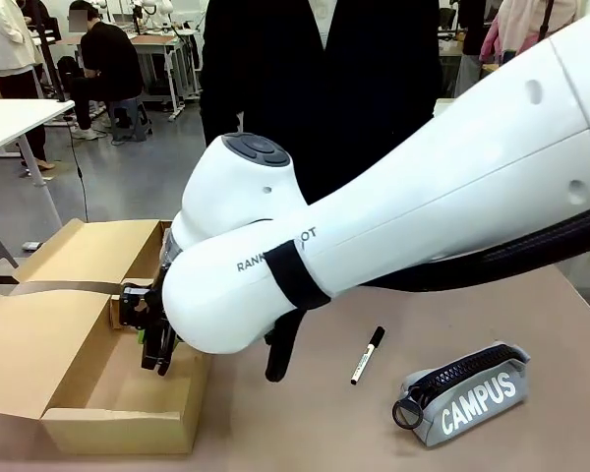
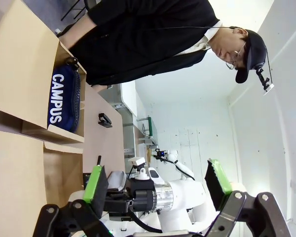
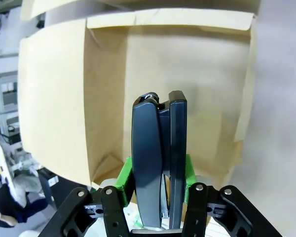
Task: Place items inside the box.
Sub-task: Pick up a Pencil pouch or Stapler and place it inside the Mailer Box closest to the robot.
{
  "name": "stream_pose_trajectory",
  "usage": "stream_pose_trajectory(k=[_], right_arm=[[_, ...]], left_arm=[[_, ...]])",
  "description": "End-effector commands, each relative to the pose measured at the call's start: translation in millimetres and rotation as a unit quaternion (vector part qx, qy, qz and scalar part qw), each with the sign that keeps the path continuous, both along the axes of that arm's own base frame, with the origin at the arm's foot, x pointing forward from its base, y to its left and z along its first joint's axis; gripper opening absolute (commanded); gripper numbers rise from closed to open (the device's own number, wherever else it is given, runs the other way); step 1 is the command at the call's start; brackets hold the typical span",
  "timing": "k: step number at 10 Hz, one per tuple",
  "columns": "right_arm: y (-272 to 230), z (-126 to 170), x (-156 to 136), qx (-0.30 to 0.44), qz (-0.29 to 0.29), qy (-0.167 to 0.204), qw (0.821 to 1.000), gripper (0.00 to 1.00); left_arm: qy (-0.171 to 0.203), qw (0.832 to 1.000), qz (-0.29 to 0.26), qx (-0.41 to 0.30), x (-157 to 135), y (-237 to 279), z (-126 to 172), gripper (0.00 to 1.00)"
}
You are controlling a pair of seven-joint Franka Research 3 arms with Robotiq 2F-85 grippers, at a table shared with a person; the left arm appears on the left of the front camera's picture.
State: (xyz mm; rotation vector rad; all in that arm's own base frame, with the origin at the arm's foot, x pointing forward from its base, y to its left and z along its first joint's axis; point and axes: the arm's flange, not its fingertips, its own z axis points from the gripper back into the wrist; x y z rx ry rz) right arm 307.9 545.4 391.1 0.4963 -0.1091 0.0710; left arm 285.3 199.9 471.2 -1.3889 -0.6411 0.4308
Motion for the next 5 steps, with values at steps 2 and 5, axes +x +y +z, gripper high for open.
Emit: stream_pose_trajectory(k=[2, 5], right_arm=[[17.9, 3.5, 0.4, -0.016, -0.021, 0.008, 1.000, 0.44], [11.8, 3.1, 1.4, -0.019, -0.031, 0.010, 0.999, 1.00]], left_arm=[[-0.014, 1.000, 0.000, -0.003, -1.5, -2.5, -0.2, 1.00], [-0.014, 1.000, 0.000, -0.003, -1.5, -2.5, -0.2, 1.00]])
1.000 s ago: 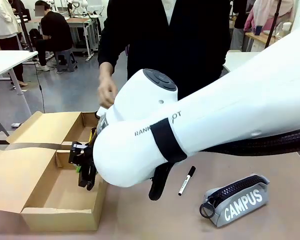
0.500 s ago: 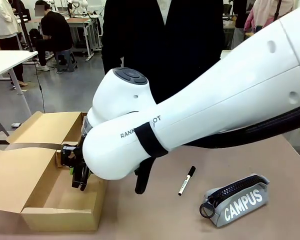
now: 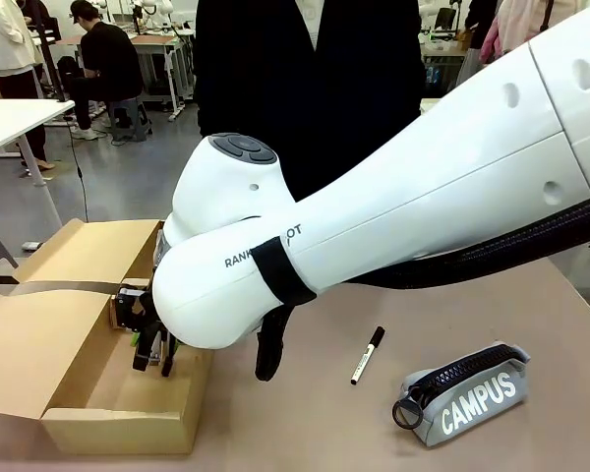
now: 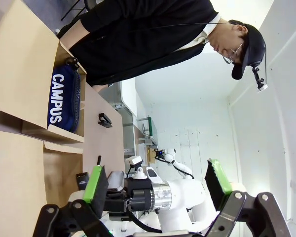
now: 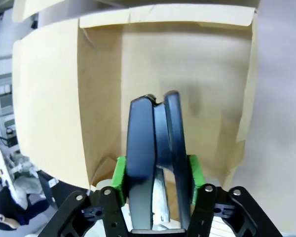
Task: Place items inside the box.
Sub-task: Pick up a Pencil pouch or Stapler and place it inside the Mailer Box closest to the robot.
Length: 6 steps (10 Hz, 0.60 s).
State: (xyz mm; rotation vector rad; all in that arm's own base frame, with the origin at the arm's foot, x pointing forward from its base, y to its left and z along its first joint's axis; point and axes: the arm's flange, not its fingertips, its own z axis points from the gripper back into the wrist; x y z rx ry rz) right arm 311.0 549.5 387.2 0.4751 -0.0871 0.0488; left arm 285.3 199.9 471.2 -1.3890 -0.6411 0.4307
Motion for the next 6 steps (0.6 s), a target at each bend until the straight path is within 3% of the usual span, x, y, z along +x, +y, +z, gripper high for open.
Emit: stream_pose_trajectory(k=[1, 6], right_arm=[[5.1, 7.2, -1.5, -0.011, -0.025, -0.002, 1.000, 1.00], [-1.3, 9.8, -1.9, 0.001, -0.025, -0.008, 1.000, 1.00]], left_arm=[[-0.014, 1.000, 0.000, -0.003, -1.5, -2.5, -0.2, 1.00], [-0.014, 1.000, 0.000, -0.003, -1.5, -2.5, -0.2, 1.00]])
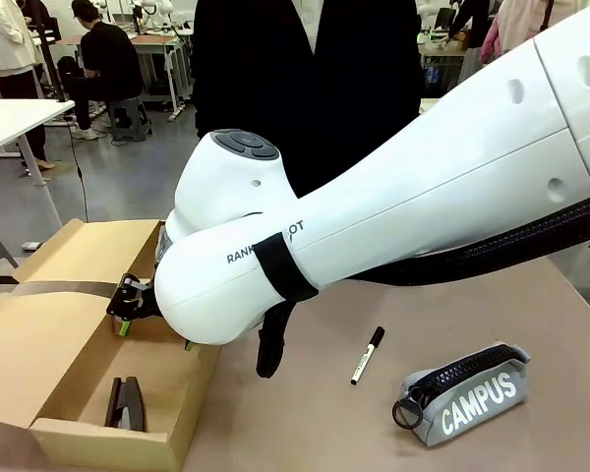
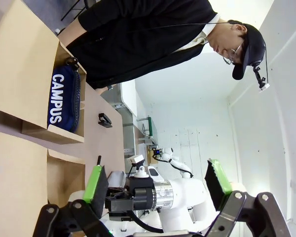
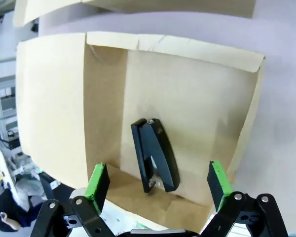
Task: Place items inside the box.
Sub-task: Pick up a Pencil pouch or Stapler and place it inside the Mailer Box closest to the robot.
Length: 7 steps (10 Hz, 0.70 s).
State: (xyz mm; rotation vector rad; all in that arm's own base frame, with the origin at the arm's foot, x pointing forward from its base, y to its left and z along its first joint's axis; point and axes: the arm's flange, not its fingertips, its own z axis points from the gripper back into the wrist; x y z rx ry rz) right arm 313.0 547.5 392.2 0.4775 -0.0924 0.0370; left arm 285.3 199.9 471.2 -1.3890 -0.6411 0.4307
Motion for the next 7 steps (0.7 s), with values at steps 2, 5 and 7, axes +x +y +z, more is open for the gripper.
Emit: stream_pose_trajectory(k=[2, 5, 7], right_arm=[[-2.8, 5.6, -3.8, 0.003, -0.018, -0.005, 1.000, 1.00], [-12.0, 10.4, -4.9, 0.019, -0.002, -0.009, 1.000, 1.00], [-48.3, 19.5, -5.2, 0.059, 0.098, 0.019, 0.993, 1.00]], left_arm=[[-0.014, 1.000, 0.000, -0.003, -1.5, -2.5, -0.2, 1.00], [-0.014, 1.000, 0.000, -0.003, -1.5, -2.5, -0.2, 1.00], [-0.014, 1.000, 0.000, -0.003, -1.5, -2.5, -0.2, 1.00]])
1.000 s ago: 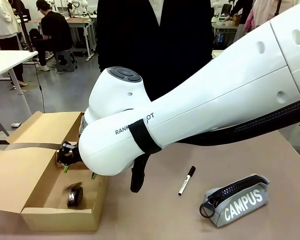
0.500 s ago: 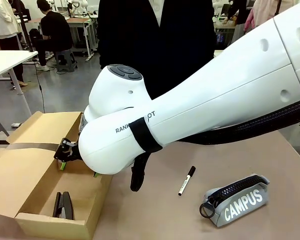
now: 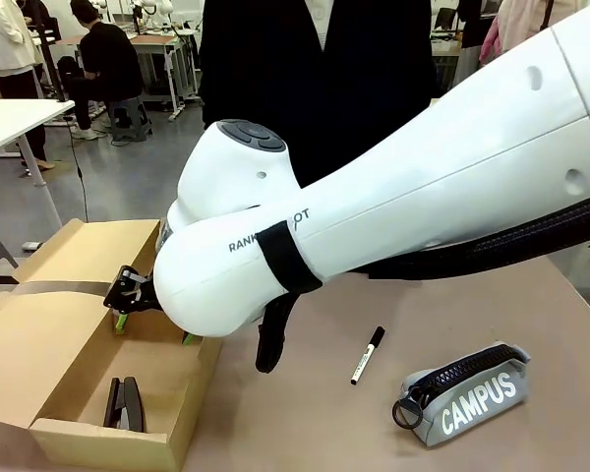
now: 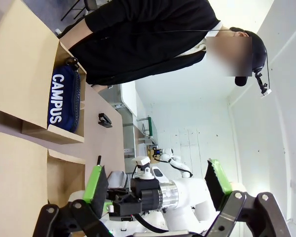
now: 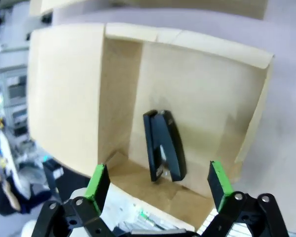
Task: Place items inside the box.
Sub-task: Pick up a Pencil pouch or Stapler and place it inside the Mailer Box closest to the robot.
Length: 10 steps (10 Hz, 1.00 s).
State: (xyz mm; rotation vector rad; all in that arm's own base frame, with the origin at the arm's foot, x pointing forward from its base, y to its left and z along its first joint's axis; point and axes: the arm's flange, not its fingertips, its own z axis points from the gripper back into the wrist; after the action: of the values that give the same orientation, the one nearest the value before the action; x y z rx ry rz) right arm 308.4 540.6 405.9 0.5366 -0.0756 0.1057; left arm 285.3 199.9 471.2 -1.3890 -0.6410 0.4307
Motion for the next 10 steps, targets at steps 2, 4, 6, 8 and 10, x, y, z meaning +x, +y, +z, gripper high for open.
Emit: stream_pose_trajectory(k=[2, 4, 6, 8, 10], right_arm=[[-127.5, 21.0, -5.8, 0.140, 0.155, 0.058, 0.976, 1.00], [-199.3, 27.0, -24.3, 0.224, 0.152, 0.049, 0.961, 1.00], [-241.8, 21.4, -43.0, 0.227, 0.046, 0.023, 0.973, 1.00], [-237.1, 13.7, -43.2, 0.215, 0.040, 0.017, 0.976, 1.00], [-135.3, 31.5, 27.0, 0.248, 0.049, 0.014, 0.967, 1.00]], left_arm=[[-0.014, 1.000, 0.000, -0.003, -1.5, -2.5, -0.1, 1.00], [-0.014, 1.000, 0.000, -0.003, -1.5, -2.5, -0.1, 1.00], [-0.014, 1.000, 0.000, -0.003, -1.5, -2.5, -0.1, 1.00], [-0.014, 1.000, 0.000, -0.003, -1.5, -2.5, -0.1, 1.00], [-0.014, 1.000, 0.000, -0.003, -1.5, -2.5, -0.1, 1.00]])
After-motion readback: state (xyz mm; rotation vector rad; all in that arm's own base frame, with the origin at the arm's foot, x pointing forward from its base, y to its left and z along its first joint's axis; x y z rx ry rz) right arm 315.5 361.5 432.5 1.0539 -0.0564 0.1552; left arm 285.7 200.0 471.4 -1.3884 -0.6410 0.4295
